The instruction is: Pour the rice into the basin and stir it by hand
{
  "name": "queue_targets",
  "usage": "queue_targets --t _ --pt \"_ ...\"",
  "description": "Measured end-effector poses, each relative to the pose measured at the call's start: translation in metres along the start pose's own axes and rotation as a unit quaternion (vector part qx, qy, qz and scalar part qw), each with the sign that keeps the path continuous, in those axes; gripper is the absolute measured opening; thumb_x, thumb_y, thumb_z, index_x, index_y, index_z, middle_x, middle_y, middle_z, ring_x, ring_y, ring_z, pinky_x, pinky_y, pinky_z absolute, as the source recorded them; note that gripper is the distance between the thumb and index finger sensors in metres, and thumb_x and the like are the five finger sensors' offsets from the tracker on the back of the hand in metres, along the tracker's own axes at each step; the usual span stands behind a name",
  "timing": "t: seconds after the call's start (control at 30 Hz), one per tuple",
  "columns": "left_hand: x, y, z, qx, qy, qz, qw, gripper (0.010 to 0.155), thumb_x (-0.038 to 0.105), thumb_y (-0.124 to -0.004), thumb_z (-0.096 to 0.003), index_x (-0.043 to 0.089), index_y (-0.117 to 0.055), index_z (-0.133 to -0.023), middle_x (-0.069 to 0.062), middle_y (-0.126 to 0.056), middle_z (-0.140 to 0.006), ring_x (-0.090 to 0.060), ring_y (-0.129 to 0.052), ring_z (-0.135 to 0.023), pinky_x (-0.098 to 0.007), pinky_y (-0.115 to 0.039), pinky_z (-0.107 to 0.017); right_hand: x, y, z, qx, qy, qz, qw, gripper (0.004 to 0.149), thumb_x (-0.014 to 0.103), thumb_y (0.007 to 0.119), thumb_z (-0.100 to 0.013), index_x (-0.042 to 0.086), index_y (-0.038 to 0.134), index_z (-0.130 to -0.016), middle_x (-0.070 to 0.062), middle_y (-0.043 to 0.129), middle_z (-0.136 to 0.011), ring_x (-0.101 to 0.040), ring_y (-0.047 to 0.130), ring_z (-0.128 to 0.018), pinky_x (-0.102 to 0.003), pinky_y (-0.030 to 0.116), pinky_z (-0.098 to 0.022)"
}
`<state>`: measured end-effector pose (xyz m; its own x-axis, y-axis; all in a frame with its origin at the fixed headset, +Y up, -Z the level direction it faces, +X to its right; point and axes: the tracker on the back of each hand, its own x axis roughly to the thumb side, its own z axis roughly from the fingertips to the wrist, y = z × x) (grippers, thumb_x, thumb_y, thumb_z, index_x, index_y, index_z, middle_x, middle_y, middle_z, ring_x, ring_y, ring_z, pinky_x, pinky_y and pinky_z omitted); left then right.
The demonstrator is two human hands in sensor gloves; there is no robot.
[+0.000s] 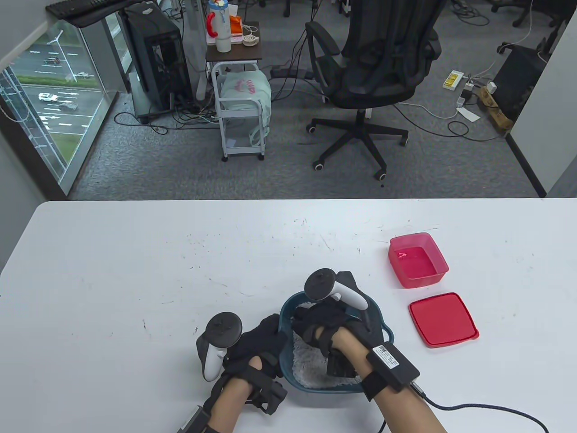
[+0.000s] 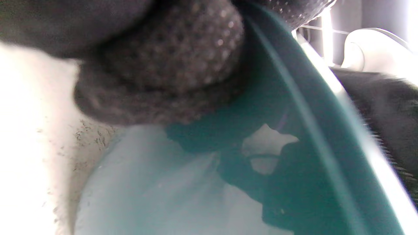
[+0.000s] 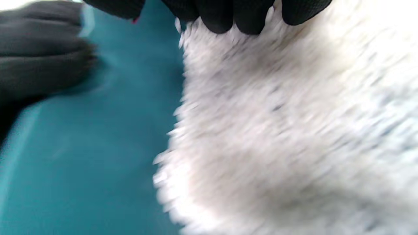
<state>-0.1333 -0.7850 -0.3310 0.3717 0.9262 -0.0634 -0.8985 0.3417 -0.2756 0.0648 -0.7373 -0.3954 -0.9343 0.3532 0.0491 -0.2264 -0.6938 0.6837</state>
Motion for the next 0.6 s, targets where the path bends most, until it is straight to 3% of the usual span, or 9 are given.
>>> queue_targets --t 0.17,0.27,0.33,0.43,0.5,0.6 --pt "0.0 0.0 0.0 0.0 0.0 0.001 1.0 0.065 0.029 -0.081 -0.0487 -0.003 -0.063 -0.103 -0.034 -0.079 -0.092 -0.019 -0.11 -0.006 -0.027 -0.097 0.001 -0.007 0.002 0.005 -0.01 0.099 0.138 0.985 0.065 0.042 0.072 -0.04 0.004 0.071 -0.092 -0.024 0.081 -0.089 -0.048 0.084 -0.076 -0.063 0.071 -0.05" --pt "0.0 0.0 0.0 0.003 0.002 0.002 1.0 0.065 0.028 -0.081 -0.0484 -0.003 -0.064 -0.102 -0.034 -0.079 -0.092 -0.019 -0.11 -0.006 -0.026 -0.097 0.001 -0.01 0.011 0.01 0.016 0.151 0.222 0.963 0.066 0.043 0.073 -0.039 -0.002 0.078 -0.086 -0.028 0.09 -0.08 -0.049 0.092 -0.065 -0.06 0.078 -0.043" --pt "0.0 -0.001 0.0 0.003 0.004 0.004 1.0 0.064 0.028 -0.081 -0.0484 -0.003 -0.064 -0.102 -0.034 -0.079 -0.091 -0.019 -0.11 -0.006 -0.027 -0.097 0.001 -0.006 0.021 0.015 0.023 0.135 0.262 0.955 0.065 0.042 0.073 -0.038 -0.004 0.082 -0.083 -0.029 0.094 -0.075 -0.049 0.096 -0.059 -0.059 0.081 -0.039" --pt "0.0 -0.001 0.0 0.008 0.006 0.002 1.0 0.064 0.028 -0.081 -0.0484 -0.003 -0.064 -0.102 -0.034 -0.08 -0.091 -0.019 -0.11 -0.005 -0.026 -0.098 0.001 0.0 0.039 0.021 0.078 0.133 0.29 0.945 0.066 0.042 0.075 -0.036 -0.009 0.088 -0.075 -0.031 0.102 -0.061 -0.048 0.105 -0.044 -0.057 0.086 -0.028" --pt "0.0 -0.001 0.001 0.01 0.009 0.004 1.0 0.064 0.028 -0.081 -0.0483 -0.003 -0.064 -0.102 -0.034 -0.08 -0.091 -0.019 -0.11 -0.005 -0.027 -0.097 0.001 0.0 0.045 0.024 0.117 0.12 0.268 0.949 0.066 0.043 0.076 -0.034 -0.012 0.091 -0.069 -0.032 0.106 -0.053 -0.048 0.108 -0.035 -0.056 0.088 -0.021" --pt "0.0 -0.001 0.001 0.013 0.01 0.004 1.0 0.064 0.028 -0.081 -0.0483 -0.003 -0.064 -0.102 -0.034 -0.08 -0.091 -0.019 -0.11 -0.005 -0.027 -0.097 0.001 0.003 0.044 0.028 0.156 0.029 0.18 0.971 0.066 0.042 0.076 -0.034 -0.011 0.092 -0.069 -0.033 0.106 -0.054 -0.05 0.107 -0.035 -0.057 0.088 -0.021"
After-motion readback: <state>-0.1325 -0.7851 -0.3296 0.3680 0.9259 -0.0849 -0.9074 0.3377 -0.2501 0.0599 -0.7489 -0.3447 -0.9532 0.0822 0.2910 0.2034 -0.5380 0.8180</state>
